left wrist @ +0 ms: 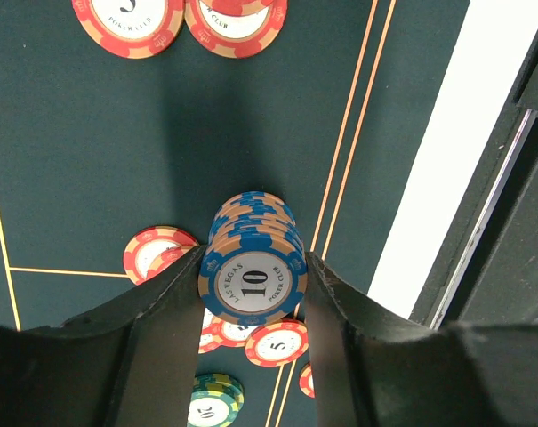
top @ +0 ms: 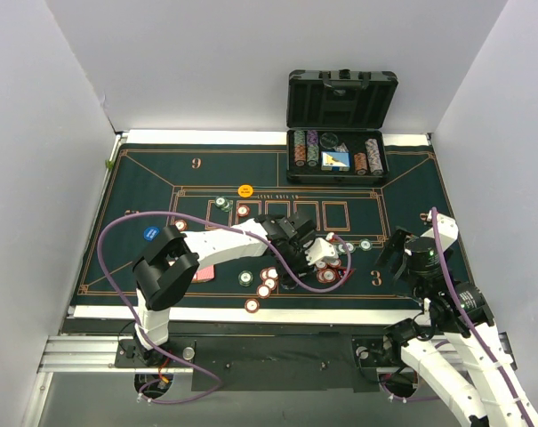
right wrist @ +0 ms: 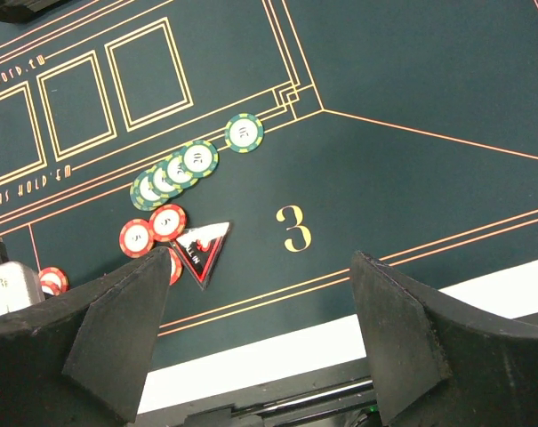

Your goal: Distribute texas hold em gaming equipment

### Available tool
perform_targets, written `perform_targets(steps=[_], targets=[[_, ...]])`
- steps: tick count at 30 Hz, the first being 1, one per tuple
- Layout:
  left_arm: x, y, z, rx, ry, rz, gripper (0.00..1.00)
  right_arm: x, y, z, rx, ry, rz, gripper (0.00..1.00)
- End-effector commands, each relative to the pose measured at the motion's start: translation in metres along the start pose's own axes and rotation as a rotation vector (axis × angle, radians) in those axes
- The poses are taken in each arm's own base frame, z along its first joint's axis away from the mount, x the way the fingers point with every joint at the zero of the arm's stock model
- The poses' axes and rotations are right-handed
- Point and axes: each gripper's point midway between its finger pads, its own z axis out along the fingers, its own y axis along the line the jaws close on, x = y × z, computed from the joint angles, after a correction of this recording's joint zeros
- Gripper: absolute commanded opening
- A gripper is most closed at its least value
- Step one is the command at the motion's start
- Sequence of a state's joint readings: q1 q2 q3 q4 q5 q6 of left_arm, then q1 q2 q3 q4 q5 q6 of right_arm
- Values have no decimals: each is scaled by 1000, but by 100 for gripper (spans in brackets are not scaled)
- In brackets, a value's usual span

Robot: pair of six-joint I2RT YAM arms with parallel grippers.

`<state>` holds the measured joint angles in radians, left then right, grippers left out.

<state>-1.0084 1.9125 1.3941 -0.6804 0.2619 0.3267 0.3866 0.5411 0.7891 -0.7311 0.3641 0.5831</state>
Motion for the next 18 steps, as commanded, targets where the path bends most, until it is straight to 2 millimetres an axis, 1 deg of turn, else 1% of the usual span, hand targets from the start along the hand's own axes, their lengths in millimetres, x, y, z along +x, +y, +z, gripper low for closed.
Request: perform_targets(steps=[1,3,5,6,7,10,11,12,14,16,17,18], targets=[[-13,-1,-4,4,-42,34,48,-6,-9,-3,42,-20,2,77],[-13,-2,-5,3,-44,35,46,-6,-9,-3,42,-20,2,76],[-13,-3,-6,6,-45,35,40,-6,-9,-3,42,-20,3,76],[-12,-3,-6,8,-41,34,32,-6,-8,-3,40,-20,4,76],[-12,-4,-7,9,-42,34,30,-6,-8,-3,41,-21,4,76],[-11,-5,-12,11,-44,33,27,-6,-9,-3,43,-22,4,76],[-12,-6,-15,9,-50,35,24,-6,-9,-3,43,-21,3,76],[-13,-5,-18,5,-52,34,22,-6,-9,-3,46,-22,4,76],[-14,-3,-23,-2,-57,33,15,-6,-9,-3,43,-21,3,76],[-14,-1,-25,-5,-58,28,11,-6,-9,-3,45,-22,3,76],[-14,1,-27,-13,-57,25,4,-6,-9,-3,47,-21,2,76],[-14,5,-30,-26,-58,19,2,-6,-9,-3,45,-21,3,76]])
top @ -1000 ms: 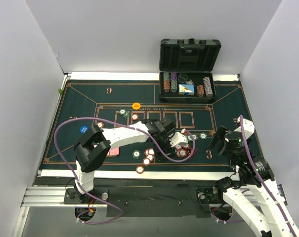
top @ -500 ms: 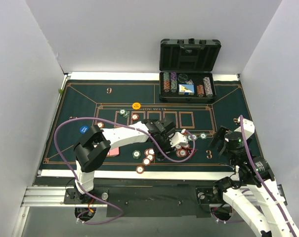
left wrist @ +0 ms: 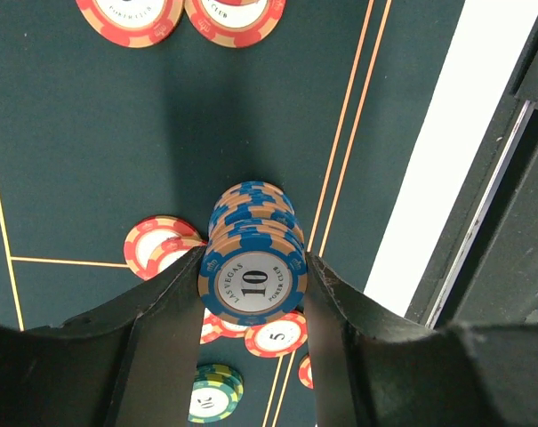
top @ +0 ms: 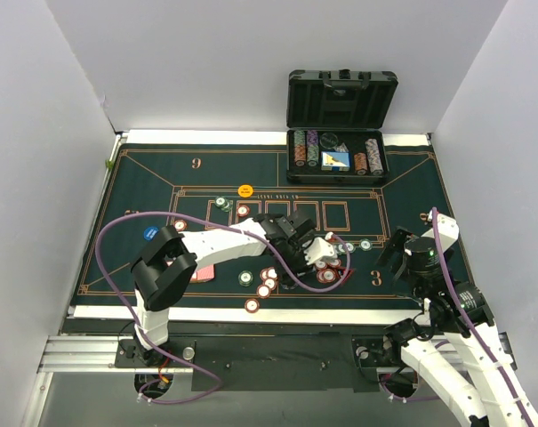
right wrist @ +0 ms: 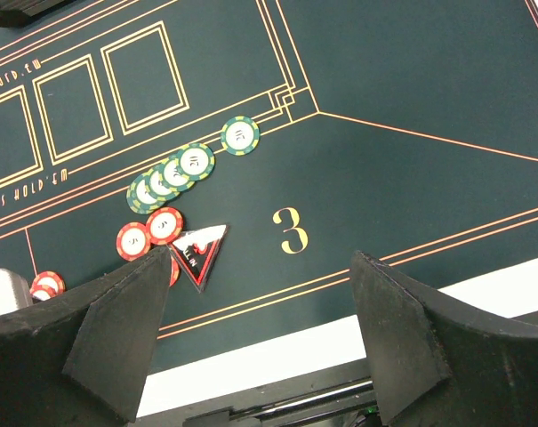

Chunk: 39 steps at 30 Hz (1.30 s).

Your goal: Distribute texas hold em gaming equipment

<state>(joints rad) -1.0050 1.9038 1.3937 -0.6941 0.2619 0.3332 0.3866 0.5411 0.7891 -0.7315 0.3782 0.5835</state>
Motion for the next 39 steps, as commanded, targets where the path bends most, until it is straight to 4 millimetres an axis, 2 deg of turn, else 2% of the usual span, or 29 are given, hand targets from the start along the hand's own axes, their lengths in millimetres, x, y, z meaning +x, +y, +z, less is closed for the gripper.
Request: perform_targets(steps=[1,7,11,14,16,17,18,19,20,23,30,32,33,34,35,36,37,38,39], targets=[[-16,7,-28,-31,-63,13,0,-4,-7,-3,36,-12,1,76],[-28,44,-56,-59,-133,-81,0,-4,-7,-2,39,-11,-1,76],[-30,89,-78,-128,-181,-149,0,-4,-7,-2,38,-10,-1,76],[-31,132,-91,-182,-210,-211,0,-4,-7,-2,40,-9,-1,76],[-28,157,-93,-209,-204,-242,0,-3,-8,-1,42,-8,-3,76],[-22,165,-83,-199,-179,-262,0,-4,-8,-1,44,-8,-2,76],[-24,179,-89,-219,-193,-274,0,-3,-7,-1,42,-7,-2,76],[-21,186,-81,-214,-176,-290,0,-4,-7,-1,43,-9,-1,76],[-23,197,-85,-232,-190,-299,0,-3,-8,-1,43,-6,-3,76],[-18,221,-78,-259,-178,-329,0,-3,-8,-1,45,-8,-1,76],[-5,244,-63,-277,-174,-394,1,-3,-7,0,44,-5,-3,76],[-2,244,-61,-281,-169,-395,9,-2,-7,0,42,-2,-5,76],[-1,244,-59,-280,-165,-398,20,-2,-7,0,42,1,-5,76],[-1,245,-59,-285,-169,-399,26,-2,-6,0,42,1,-5,76],[0,244,-59,-288,-168,-403,41,-1,-6,0,42,3,-6,76],[-1,246,-59,-296,-175,-401,50,-2,-6,0,42,1,-5,76],[1,245,-60,-297,-175,-404,76,-2,-6,0,39,2,-4,76],[0,246,-61,-303,-183,-401,84,-2,-6,0,38,3,-6,76],[0,245,-63,-306,-186,-403,87,-2,-6,0,38,3,-6,76]])
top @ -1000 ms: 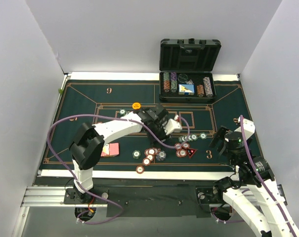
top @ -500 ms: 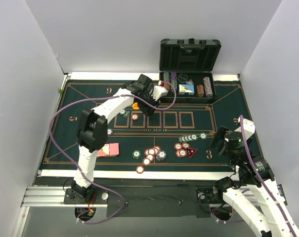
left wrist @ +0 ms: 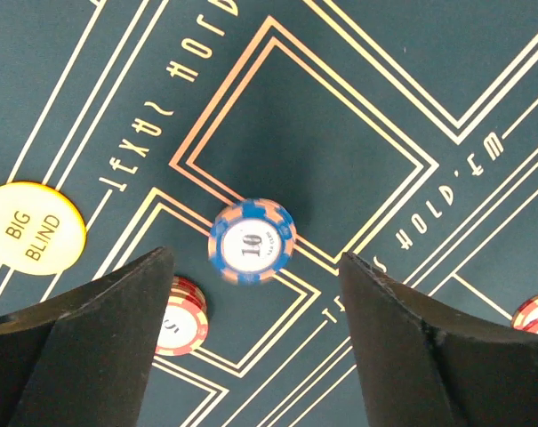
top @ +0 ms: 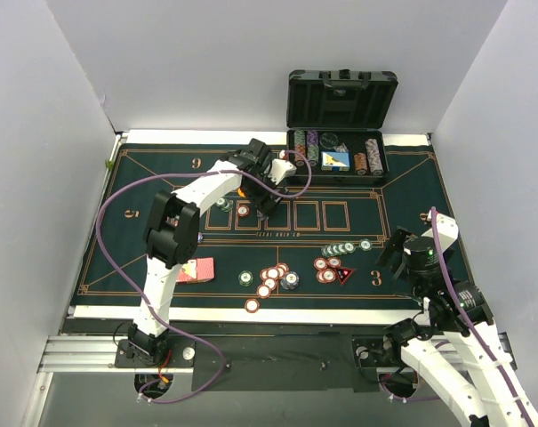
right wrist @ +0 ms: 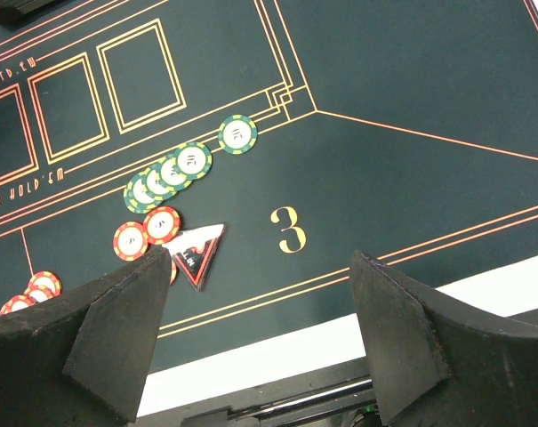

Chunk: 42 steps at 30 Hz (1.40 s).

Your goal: Distribute texas hold em gaming equipment

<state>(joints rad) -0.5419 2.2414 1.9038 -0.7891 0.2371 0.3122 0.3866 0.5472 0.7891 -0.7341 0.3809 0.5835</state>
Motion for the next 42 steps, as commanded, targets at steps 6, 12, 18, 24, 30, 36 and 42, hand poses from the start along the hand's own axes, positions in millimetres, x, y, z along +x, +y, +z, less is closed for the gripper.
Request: perform_targets(steps=[6,12,18,24,30,36,42], targets=[[-31,2,-44,-34,-133,-23,90,-2,-3,-1,24,6,-7,77],[-45,-2,-120,-17,-252,-66,91,8,16,3,-56,79,-43,79],[-34,7,-200,-17,-339,-168,93,31,60,19,-142,214,-142,91],[13,22,-240,-9,-355,-297,94,52,126,20,-230,294,-323,95],[69,28,-244,-109,-293,-338,94,80,174,21,-331,369,-372,98],[92,23,-240,-124,-275,-373,95,119,203,21,-363,436,-447,98],[97,23,-235,-121,-265,-383,95,152,219,26,-379,488,-482,95]])
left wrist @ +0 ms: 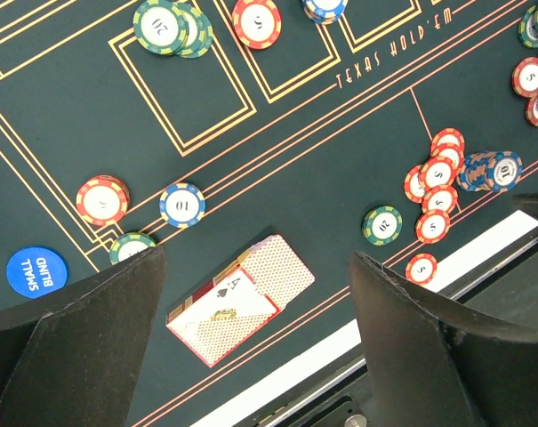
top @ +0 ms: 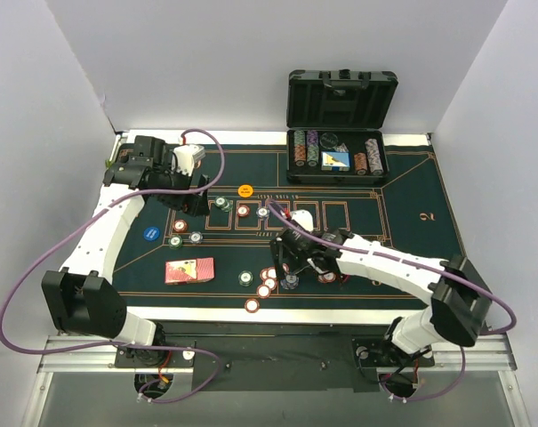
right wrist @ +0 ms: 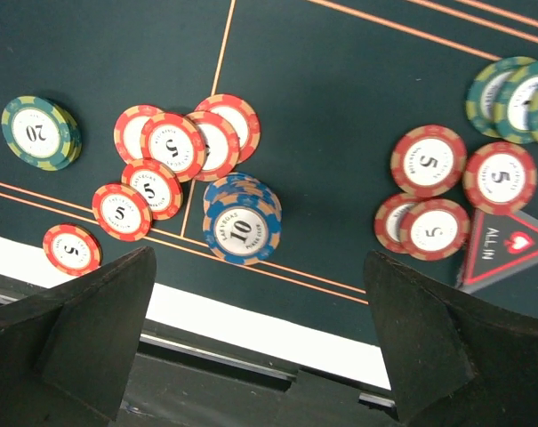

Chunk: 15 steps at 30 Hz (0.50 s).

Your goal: Distribute texas hold em gaming equipment

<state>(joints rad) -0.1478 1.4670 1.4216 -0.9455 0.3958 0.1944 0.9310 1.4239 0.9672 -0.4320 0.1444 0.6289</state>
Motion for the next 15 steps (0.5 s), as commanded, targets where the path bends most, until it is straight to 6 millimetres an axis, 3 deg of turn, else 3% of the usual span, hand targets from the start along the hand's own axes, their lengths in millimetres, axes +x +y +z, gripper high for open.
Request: perform_targets(steps=[1,7,15], targets=[[-8,0,-8,-13,-50,19,95,-1,21,12,-29,8,9,95],[-7,2,-8,-22,-46,24,95,14,20,33,-4,45,-5,91],[-8,5,-7,-35,-41,26,95,29,16,44,-4,74,-3,82]])
